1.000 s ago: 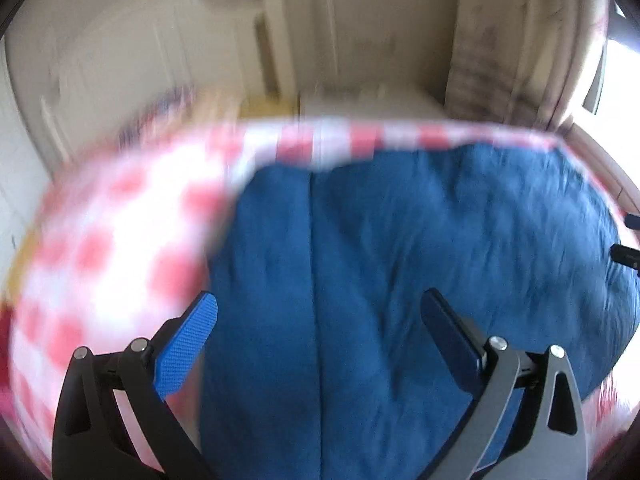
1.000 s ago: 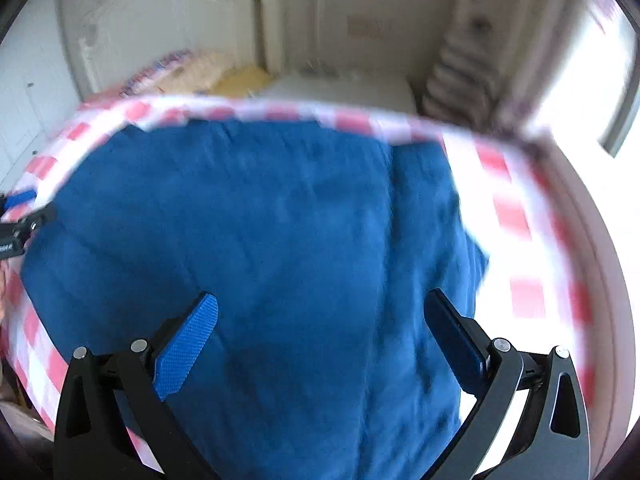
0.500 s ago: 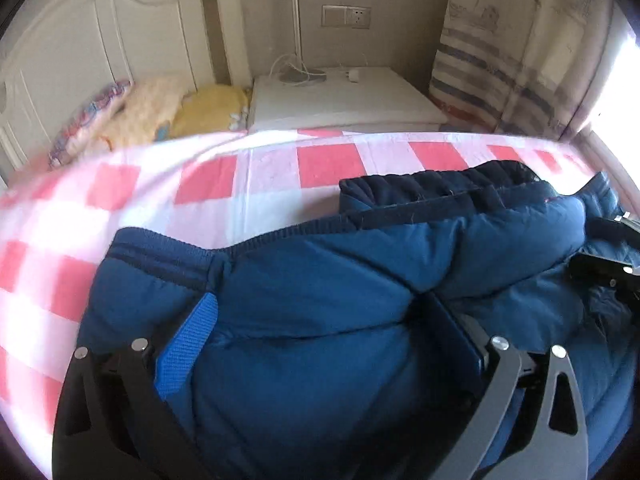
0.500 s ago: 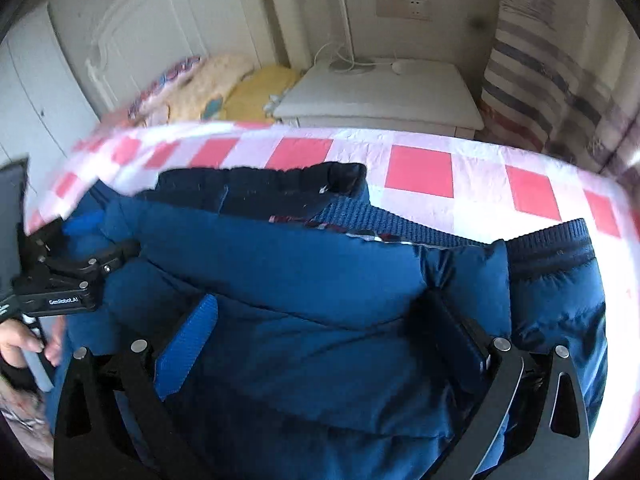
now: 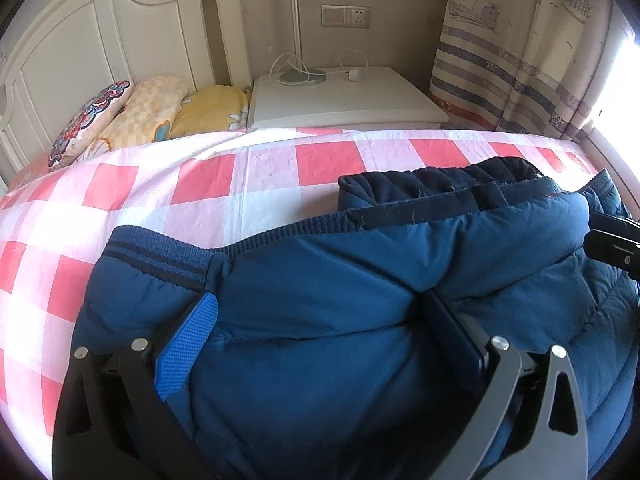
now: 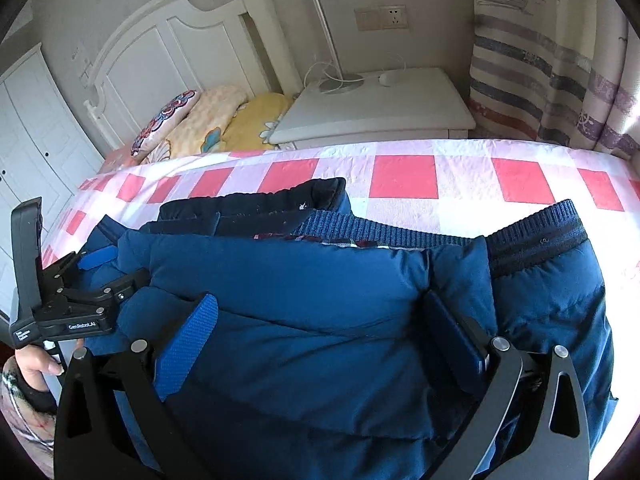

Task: Fold large clothes
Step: 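Grasp the folded jacket edge with the right gripper and lift it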

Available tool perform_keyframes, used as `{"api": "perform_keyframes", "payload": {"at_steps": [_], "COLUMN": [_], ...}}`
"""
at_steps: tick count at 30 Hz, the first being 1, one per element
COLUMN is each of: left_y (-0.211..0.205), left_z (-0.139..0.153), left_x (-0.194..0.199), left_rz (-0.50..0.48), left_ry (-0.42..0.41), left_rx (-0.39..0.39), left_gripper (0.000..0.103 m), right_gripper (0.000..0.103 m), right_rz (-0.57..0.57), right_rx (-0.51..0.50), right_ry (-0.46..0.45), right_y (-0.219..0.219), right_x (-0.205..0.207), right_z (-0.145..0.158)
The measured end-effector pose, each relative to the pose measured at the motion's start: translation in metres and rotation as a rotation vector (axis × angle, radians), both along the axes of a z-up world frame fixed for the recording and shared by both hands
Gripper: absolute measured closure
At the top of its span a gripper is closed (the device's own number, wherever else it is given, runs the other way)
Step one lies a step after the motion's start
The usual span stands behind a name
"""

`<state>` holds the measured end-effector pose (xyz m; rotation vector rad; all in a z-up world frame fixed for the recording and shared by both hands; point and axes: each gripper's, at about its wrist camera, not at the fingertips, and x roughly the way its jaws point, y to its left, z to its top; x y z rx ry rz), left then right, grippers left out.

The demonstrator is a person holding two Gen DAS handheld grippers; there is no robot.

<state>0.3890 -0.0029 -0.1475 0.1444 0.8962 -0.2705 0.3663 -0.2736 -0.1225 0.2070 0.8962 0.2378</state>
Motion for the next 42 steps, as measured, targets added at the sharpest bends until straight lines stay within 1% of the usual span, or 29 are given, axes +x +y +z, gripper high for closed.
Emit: {"api": "perform_keyframes", "payload": {"at_steps": [4,6,7,9,12,14,16,18,20,21,23,26,27,29,31,34,36,38,40,41,42], "left_y": [-0.001,-0.001,-0.002,-0.003,-0.004,-0.004,-0.004,-0.003,-0.003,-0.003,-0.003,-0.003,-0.003,-0.003,-0.003,-0.003,-0.003,-0.002,-0.001,-0.002,-0.003], "left_z": [0.001,0.001,0.001,0.001,0.002,0.002,0.002,0.002,0.002,0.002,0.002,0.002,0.002,0.002,0.002,0.002,0.002,0.002,0.001,0.001,0.001], "left_x": [-0.001,-0.003,-0.003,-0.004,-0.005,-0.006,-0.006,-0.006,-0.006,-0.006,-0.007,-0.007,-0.007,-0.007,-0.008,-0.007,-0.007,-0.007,-0.005,-0.005,-0.005], "left_rz": [0.003,0.007,0.007,0.008,0.009,0.009,0.009,0.008,0.008,0.008,0.008,0.008,0.008,0.008,0.008,0.008,0.007,0.006,0.006,0.006,0.008], "left_ry": [-0.009,-0.015,-0.017,-0.018,-0.025,-0.028,-0.028,-0.029,-0.029,-0.027,-0.025,-0.024,-0.024,-0.024,-0.024,-0.025,-0.025,-0.021,-0.019,-0.019,-0.021], "left_rx": [0.009,0.017,0.02,0.027,0.036,0.039,0.04,0.043,0.043,0.041,0.037,0.036,0.035,0.036,0.036,0.036,0.038,0.039,0.041,0.045,0.049], "left_gripper": [0.002,0.002,0.002,0.002,0.002,0.002,0.002,0.002,0.002,0.002,0.002,0.002,0.002,0.002,0.002,0.002,0.002,0.002,0.002,0.002,0.002], "right_gripper": [0.005,0.005,0.005,0.005,0.005,0.005,0.005,0.005,0.005,0.005,0.005,0.005,0.005,0.005,0.005,0.005,0.005,0.004,0.004,0.004,0.004], "right_rz": [-0.005,-0.054,-0.085,-0.094,-0.107,-0.114,-0.14,-0.215,-0.252,-0.256,-0.256,-0.294,-0.305,-0.307,-0.293,-0.27,-0.235,-0.204,-0.226,-0.246,-0.284], "right_rx": [0.014,0.004,-0.012,-0.043,-0.176,-0.172,-0.185,-0.227,-0.164,-0.068,0.057,0.15,0.204,0.298,0.359,0.392,0.423,0.426,0.446,0.476,0.481], "right_ry": [0.027,0.043,0.032,0.01,0.011,-0.001,-0.014,-0.013,-0.016,-0.024,-0.008,0.036,0.058,0.073,0.071,0.068,0.07,0.066,0.05,0.034,0.01], "right_y": [-0.007,-0.014,-0.018,-0.023,-0.03,-0.039,-0.049,-0.061,-0.075,-0.087,-0.1,-0.112,-0.115,-0.115,-0.114,-0.108,-0.095,-0.079,-0.075,-0.075,-0.074], "right_x": [-0.007,-0.023,-0.038,-0.059,-0.092,-0.115,-0.14,-0.165,-0.191,-0.211,-0.236,-0.278,-0.292,-0.304,-0.311,-0.302,-0.287,-0.255,-0.226,-0.214,-0.203], "right_z": [0.004,0.009,0.014,0.018,0.011,0.006,0.009,0.012,0.015,0.015,0.01,-0.006,-0.015,-0.024,-0.03,-0.032,-0.033,-0.032,-0.032,-0.033,-0.033]}}
